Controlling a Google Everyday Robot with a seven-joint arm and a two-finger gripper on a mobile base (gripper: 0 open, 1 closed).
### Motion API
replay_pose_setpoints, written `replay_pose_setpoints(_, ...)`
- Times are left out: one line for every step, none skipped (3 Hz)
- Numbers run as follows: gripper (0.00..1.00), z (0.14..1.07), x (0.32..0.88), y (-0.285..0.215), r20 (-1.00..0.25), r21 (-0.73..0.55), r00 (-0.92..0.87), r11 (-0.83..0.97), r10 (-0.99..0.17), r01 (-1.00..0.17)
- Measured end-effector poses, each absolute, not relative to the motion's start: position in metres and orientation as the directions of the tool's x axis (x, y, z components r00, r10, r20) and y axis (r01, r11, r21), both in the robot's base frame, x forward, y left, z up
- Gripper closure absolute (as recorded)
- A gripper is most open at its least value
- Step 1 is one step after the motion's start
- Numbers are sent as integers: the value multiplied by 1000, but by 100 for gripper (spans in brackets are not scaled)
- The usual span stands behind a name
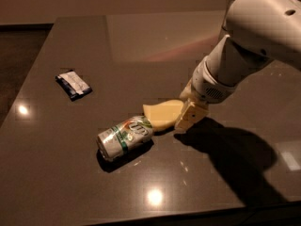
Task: Move sponge near 7up can
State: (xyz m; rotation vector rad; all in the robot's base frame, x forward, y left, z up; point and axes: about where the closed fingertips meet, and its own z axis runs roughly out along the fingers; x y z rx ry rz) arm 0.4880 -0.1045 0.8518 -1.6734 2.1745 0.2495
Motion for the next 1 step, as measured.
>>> replay_pose_setpoints(0, 852, 488, -104, -403, -92, -215, 272, -890, -958)
